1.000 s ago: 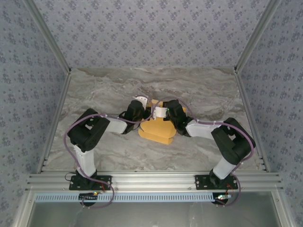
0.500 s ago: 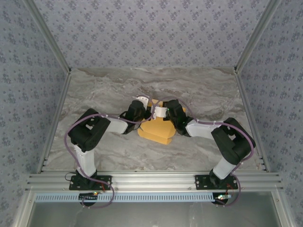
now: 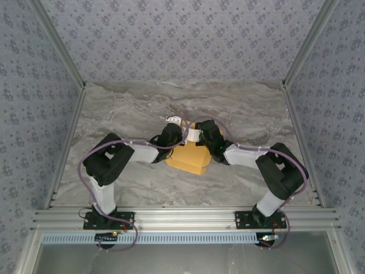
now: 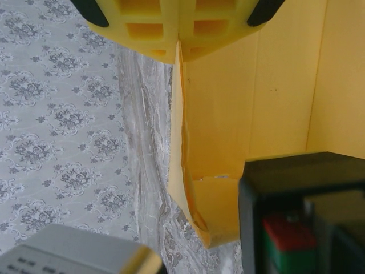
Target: Fold the paper box
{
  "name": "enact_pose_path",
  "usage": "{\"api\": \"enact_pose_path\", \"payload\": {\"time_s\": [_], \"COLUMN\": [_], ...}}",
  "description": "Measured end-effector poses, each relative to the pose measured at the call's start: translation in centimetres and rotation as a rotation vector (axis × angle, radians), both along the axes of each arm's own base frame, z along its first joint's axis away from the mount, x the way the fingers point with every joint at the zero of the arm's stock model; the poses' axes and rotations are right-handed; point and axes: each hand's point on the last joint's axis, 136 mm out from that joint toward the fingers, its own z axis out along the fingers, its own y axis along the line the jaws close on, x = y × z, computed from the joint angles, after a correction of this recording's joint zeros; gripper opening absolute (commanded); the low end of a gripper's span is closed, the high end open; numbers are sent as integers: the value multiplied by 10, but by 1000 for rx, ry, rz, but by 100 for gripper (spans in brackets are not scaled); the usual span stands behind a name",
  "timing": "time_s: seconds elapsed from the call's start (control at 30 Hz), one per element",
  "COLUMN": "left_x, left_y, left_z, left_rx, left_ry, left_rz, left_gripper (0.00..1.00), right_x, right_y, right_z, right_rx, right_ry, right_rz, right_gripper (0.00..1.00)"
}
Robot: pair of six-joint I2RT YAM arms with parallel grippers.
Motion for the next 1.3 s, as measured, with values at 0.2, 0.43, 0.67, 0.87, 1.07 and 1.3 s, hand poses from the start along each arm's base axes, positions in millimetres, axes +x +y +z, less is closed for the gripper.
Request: {"api": "enact_pose_path", "payload": {"time_s": [0.2, 0.43, 0.67, 0.87, 1.07, 1.3], "left_x": [-1, -2, 10, 4, 4, 4], "left_y": [1, -3, 31, 41, 43, 44], "left_z": [1, 2, 0, 3, 8, 17], "left_rx": [14, 17, 34, 45, 45, 36], "left_ry": [-8, -18, -36, -42, -45, -58], "left_rz": [26, -2, 88, 110, 114, 119], "left_gripper": [7, 5, 4, 4, 4, 4], "right_x": [-1, -2, -9, -14, -29, -28], "right_y": [1, -1, -8, -19, -32, -44], "right_z": [0, 2, 24, 44, 66, 98], "right_rx": [12, 32, 138, 268, 469, 808], "right_ry": [11, 21, 56, 95, 190, 400], "right_rz": [3, -11, -50, -112, -190, -362], "right_gripper": [0, 13, 38, 50, 59, 69]}}
